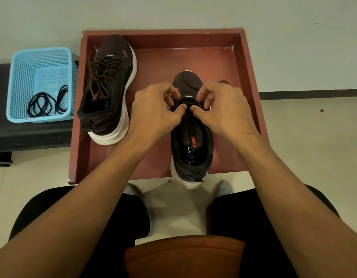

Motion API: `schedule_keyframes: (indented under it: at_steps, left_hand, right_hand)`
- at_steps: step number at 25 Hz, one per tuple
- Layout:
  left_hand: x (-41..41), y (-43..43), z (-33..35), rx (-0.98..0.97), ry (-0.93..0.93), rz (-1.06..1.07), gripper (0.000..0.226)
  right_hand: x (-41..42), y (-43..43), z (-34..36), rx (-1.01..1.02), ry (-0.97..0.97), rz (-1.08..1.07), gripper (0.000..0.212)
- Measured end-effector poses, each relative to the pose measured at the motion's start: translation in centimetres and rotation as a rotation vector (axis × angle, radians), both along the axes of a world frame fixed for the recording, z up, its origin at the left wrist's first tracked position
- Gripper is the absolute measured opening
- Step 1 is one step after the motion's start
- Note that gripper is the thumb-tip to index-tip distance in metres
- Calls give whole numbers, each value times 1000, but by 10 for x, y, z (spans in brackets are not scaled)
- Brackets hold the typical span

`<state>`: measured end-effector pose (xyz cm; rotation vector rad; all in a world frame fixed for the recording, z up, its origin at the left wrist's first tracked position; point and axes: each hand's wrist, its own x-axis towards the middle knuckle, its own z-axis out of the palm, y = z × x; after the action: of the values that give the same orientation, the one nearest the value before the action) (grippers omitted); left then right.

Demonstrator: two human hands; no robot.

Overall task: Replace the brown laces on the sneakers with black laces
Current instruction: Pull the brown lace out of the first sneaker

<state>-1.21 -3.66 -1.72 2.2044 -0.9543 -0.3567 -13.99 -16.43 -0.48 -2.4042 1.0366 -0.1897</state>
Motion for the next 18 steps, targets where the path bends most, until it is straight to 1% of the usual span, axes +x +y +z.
schedule_keyframes:
  at_steps: [2, 4, 7, 9, 11, 13, 15, 18]
  left_hand:
    - [4, -1, -4, 27, 70, 69, 22]
    - [6, -2, -6, 38, 141, 99, 21]
    - [5, -1, -5, 51, 125, 93, 16]
    - [7, 1, -7, 51, 171, 89, 13]
    - [9, 4, -6, 47, 233, 87, 14]
    - [8, 5, -6, 48, 216, 89, 11]
    - [5, 6, -3, 44, 160, 95, 9]
    - [5, 7, -3, 37, 158, 110, 11]
  right_hand:
    - [4, 4, 2, -39, -6, 65, 13]
    - [8, 7, 2, -76, 13, 88, 14]
    - [14, 10, 0, -143, 49, 114, 19]
    - [17, 10, -2, -197, 78, 126, 21]
    - [20, 12, -2, -240, 102, 133, 20]
    - [22, 16, 0, -277, 97, 167, 15]
    - [20, 16, 3, -277, 68, 169, 12]
    - [8, -3, 5, -151, 16, 11, 12]
